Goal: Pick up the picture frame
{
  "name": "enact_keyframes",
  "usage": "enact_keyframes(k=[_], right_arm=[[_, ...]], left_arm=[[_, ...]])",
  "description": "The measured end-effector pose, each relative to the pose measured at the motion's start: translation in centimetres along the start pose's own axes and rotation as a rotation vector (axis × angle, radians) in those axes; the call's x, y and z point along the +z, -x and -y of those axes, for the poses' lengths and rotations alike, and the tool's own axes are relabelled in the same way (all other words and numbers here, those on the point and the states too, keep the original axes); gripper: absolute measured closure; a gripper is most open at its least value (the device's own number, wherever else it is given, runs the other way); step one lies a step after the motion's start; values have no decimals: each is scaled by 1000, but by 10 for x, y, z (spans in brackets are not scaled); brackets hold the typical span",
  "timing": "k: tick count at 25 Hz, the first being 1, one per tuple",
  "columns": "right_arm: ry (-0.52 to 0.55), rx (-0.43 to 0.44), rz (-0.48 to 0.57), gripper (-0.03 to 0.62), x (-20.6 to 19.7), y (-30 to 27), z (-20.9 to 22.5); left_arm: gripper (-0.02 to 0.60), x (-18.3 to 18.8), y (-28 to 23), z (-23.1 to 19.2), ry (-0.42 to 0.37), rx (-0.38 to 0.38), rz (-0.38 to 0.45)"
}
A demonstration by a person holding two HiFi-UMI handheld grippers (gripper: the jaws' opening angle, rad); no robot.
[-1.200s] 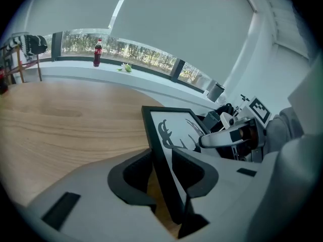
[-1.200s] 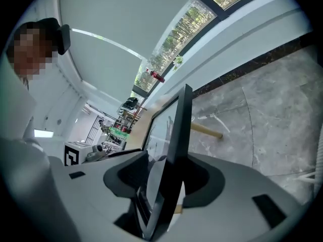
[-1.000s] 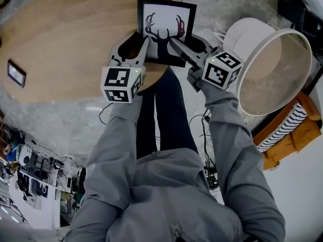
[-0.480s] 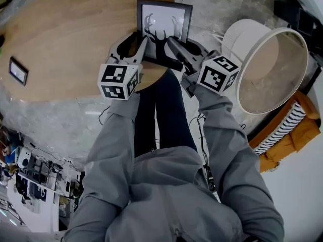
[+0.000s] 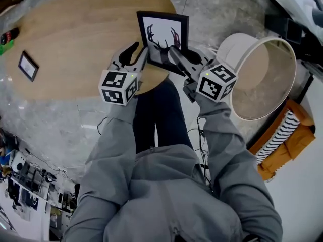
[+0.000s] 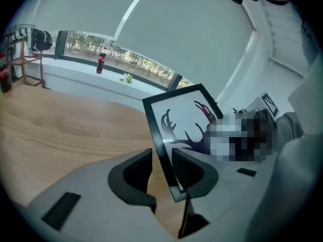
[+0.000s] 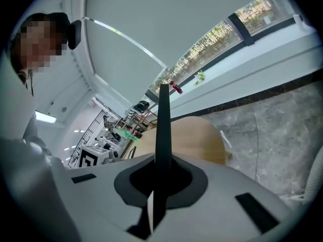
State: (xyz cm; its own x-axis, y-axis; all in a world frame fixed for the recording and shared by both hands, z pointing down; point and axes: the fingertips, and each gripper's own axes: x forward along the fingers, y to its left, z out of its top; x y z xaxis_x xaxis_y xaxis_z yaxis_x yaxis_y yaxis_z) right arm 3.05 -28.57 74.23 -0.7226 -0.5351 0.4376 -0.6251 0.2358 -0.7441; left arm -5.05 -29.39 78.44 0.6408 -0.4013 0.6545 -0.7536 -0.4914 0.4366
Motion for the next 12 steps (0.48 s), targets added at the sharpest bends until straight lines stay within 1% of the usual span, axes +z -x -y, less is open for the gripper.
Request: enact_keyframes(k=[1, 4, 7, 10, 12], right_arm=[[19, -8, 0, 559, 6, 4, -9], [66, -30, 7, 559, 27, 22, -43], [98, -51, 37, 559, 49, 40, -81], [133, -69, 71, 559, 70, 61, -131], [166, -82, 95, 559, 87, 77, -168]], left_arm=[[445, 7, 8, 6, -4, -2, 5], [489, 33, 38, 27, -28, -5, 27], [529, 63, 74, 45, -52, -3, 60], [563, 96, 122, 60, -71, 14, 109], [563, 120, 158, 73, -82, 25, 141]])
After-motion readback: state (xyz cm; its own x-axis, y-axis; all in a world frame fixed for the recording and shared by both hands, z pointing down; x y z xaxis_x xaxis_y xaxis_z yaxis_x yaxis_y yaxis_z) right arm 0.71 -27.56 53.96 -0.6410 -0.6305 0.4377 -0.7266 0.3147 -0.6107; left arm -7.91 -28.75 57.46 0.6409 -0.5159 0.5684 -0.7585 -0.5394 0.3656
